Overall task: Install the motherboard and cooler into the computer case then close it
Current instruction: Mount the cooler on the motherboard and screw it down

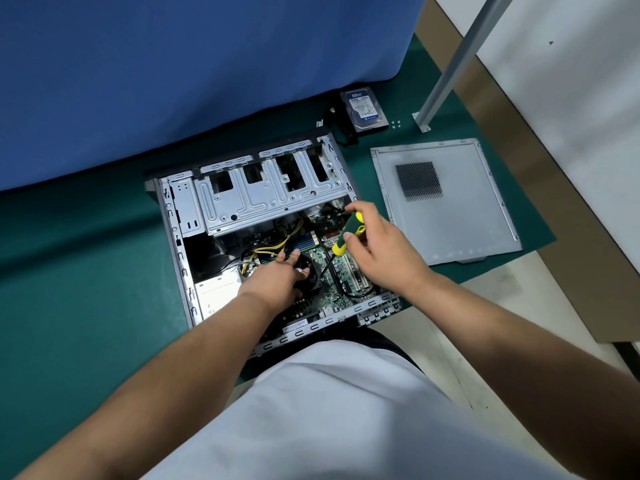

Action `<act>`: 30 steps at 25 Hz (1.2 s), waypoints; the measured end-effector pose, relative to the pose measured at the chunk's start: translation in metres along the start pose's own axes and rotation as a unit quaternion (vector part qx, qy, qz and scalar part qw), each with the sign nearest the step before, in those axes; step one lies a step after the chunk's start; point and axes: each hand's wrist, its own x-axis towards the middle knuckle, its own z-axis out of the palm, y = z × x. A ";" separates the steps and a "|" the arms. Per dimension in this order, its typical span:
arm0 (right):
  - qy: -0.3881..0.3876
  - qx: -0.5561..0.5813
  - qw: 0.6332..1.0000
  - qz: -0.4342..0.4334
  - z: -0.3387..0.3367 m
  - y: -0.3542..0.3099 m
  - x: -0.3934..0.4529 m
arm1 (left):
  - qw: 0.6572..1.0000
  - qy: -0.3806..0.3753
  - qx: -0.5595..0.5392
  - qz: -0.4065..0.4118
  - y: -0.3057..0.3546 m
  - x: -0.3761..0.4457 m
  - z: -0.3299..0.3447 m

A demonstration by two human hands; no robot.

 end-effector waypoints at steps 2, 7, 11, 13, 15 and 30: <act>-0.002 0.004 1.000 0.002 0.002 0.001 -0.002 | 1.000 -0.001 0.002 -0.001 0.000 0.000 0.000; 0.004 0.004 1.000 0.008 0.004 0.002 -0.004 | 1.000 0.000 0.004 -0.001 0.000 0.001 0.001; 0.008 0.006 1.000 0.003 0.005 0.002 -0.003 | 1.000 0.002 0.001 -0.002 0.000 0.001 0.002; 0.008 0.000 1.000 -0.003 0.005 0.001 -0.002 | 1.000 0.004 0.002 0.000 -0.001 0.001 0.002; 0.008 -0.008 1.000 -0.010 0.005 0.001 -0.002 | 1.000 0.006 0.003 0.002 -0.001 0.001 0.002; -0.110 -0.106 0.981 -0.119 -0.015 -0.015 -0.007 | 1.000 0.006 0.013 0.004 0.000 0.002 0.002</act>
